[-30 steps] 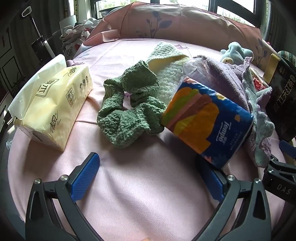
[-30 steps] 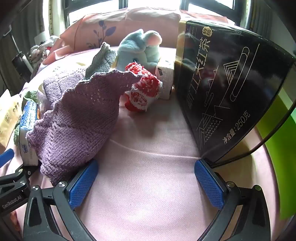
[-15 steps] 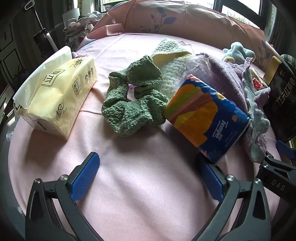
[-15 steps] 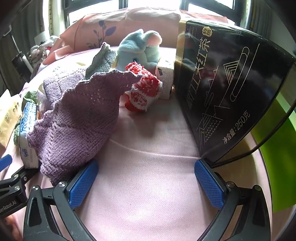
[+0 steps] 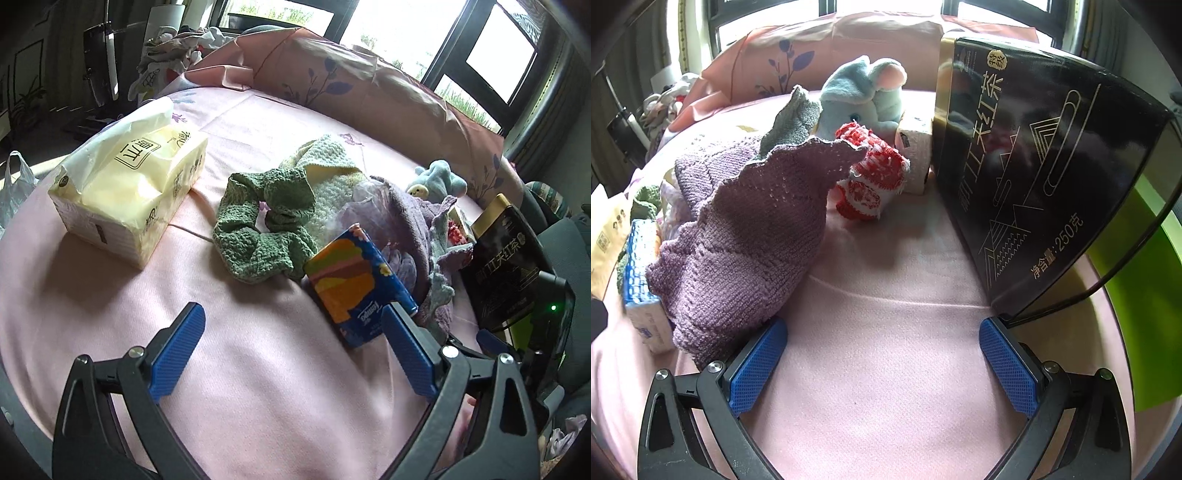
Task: Organize soft objects
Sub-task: 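Move the right tool toward the blue-orange Tempo tissue pack, then close the right gripper on the Tempo tissue pack and lift it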
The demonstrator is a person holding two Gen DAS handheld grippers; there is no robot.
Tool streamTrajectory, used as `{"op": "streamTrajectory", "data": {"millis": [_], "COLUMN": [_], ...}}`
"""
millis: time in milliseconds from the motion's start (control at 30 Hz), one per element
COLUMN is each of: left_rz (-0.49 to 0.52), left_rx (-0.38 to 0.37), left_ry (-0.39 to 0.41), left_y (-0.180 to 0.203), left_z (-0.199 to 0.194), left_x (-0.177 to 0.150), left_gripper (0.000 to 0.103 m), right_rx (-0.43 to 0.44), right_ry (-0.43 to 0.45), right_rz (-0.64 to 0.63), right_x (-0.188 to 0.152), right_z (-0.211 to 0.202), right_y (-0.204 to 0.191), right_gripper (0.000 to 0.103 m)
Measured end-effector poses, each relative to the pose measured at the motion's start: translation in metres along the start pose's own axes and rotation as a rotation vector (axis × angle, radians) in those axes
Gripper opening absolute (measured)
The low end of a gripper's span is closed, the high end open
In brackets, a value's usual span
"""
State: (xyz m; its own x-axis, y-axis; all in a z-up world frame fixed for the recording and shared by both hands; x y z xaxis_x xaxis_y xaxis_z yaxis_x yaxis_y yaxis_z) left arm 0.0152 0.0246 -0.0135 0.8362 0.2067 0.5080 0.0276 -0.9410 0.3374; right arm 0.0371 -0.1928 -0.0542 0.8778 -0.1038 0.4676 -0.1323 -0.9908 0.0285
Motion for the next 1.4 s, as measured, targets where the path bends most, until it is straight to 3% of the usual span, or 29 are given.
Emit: {"op": "streamTrajectory", "data": {"millis": [100,333,733,833,933,1033,1133,1200,1300,1400], "left_rz": [-0.028,-0.022,-0.053,-0.041,-0.052,-0.068,-0.082,-0.070,-0.055,-0.070], "left_rx": [-0.005,0.063,0.030,-0.010,-0.085,-0.180,-0.276,-0.269,-0.239,-0.247], "left_ry": [0.025,0.089,0.095,0.082,0.045,-0.015,-0.090,-0.127,-0.169,-0.196], "left_y": [-0.003,-0.015,-0.017,-0.013,-0.009,-0.002,0.009,0.014,0.020,0.023], "left_z": [-0.004,-0.021,-0.025,-0.026,-0.023,-0.016,-0.007,0.000,0.010,0.017], "left_x": [0.007,0.013,0.016,0.015,0.013,0.009,0.002,-0.005,-0.013,-0.017], "left_gripper": [0.096,0.095,0.092,0.091,0.083,0.079,0.075,0.070,0.060,0.056], "right_rx": [0.011,0.011,0.105,0.148,0.215,0.357,0.486,0.499,0.450,0.509], "right_ry": [0.015,0.173,0.219,0.221,0.223,0.190,0.116,0.069,0.018,-0.056], "right_rz": [-0.025,-0.099,-0.065,-0.087,-0.106,-0.156,-0.196,-0.212,-0.232,-0.241], "right_x": [-0.007,-0.004,0.012,0.025,0.041,0.051,0.050,0.045,0.039,0.032], "right_z": [-0.013,-0.061,-0.101,-0.111,-0.126,-0.134,-0.125,-0.111,-0.092,-0.078], "right_y": [-0.008,-0.025,-0.031,-0.046,-0.066,-0.090,-0.114,-0.124,-0.130,-0.137], "right_gripper": [0.103,0.103,0.103,0.103,0.090,0.085,0.055,0.048,0.044,0.044]}}
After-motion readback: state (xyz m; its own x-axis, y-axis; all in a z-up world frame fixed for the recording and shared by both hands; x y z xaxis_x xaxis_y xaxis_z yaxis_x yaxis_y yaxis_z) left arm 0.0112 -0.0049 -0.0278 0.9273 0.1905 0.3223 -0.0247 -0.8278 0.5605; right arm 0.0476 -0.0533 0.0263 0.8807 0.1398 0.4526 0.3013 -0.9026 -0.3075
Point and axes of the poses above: each gripper's, at about its wrist camera, not at the fingertips, and z roughly the way its jaws point, y to its right, x to its top, the point moved 8 cm from there along z, roughly the way its jaws point, and after that the axes turned 9 degrees about -y, right-handed, at the moved point
